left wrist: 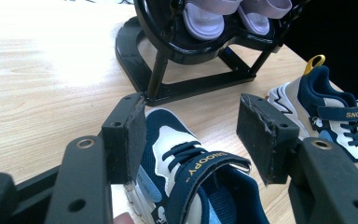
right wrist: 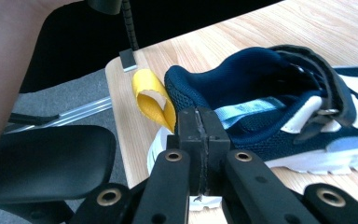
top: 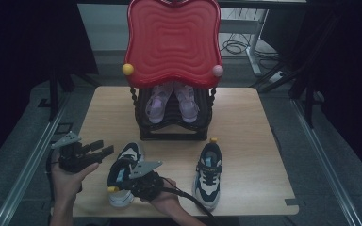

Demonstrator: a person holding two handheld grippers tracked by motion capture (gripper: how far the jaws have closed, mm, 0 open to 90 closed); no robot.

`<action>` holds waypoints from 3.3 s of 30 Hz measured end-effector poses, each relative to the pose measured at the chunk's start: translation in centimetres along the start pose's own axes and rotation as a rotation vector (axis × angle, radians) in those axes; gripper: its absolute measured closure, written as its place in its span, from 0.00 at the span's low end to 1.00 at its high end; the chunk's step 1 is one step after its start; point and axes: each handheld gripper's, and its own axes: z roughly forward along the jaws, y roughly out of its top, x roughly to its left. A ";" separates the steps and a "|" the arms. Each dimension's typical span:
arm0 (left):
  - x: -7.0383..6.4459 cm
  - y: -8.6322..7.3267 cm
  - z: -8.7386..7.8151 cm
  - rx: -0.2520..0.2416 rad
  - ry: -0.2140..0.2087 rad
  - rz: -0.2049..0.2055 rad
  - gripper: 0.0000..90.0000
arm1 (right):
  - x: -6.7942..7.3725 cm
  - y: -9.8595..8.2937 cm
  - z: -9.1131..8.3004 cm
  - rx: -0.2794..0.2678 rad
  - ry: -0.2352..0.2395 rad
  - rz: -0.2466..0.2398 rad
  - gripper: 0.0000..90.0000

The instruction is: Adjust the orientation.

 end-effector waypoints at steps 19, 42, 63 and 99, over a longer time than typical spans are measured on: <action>0.4 -0.1 -0.3 -0.005 0.008 -0.010 0.47 | 1.1 0.6 2.4 -0.016 0.031 -0.011 0.99; 0.0 -0.4 0.6 0.024 0.003 -0.011 0.46 | -3.0 -2.7 -9.9 -0.113 -0.116 0.031 0.99; -0.6 -0.8 1.5 0.052 -0.002 0.008 0.47 | -5.8 -7.0 -17.9 -0.148 -0.274 0.101 0.99; -0.4 -1.1 1.4 0.076 -0.011 0.011 0.45 | -4.6 -11.9 -13.6 0.086 -0.285 0.144 0.99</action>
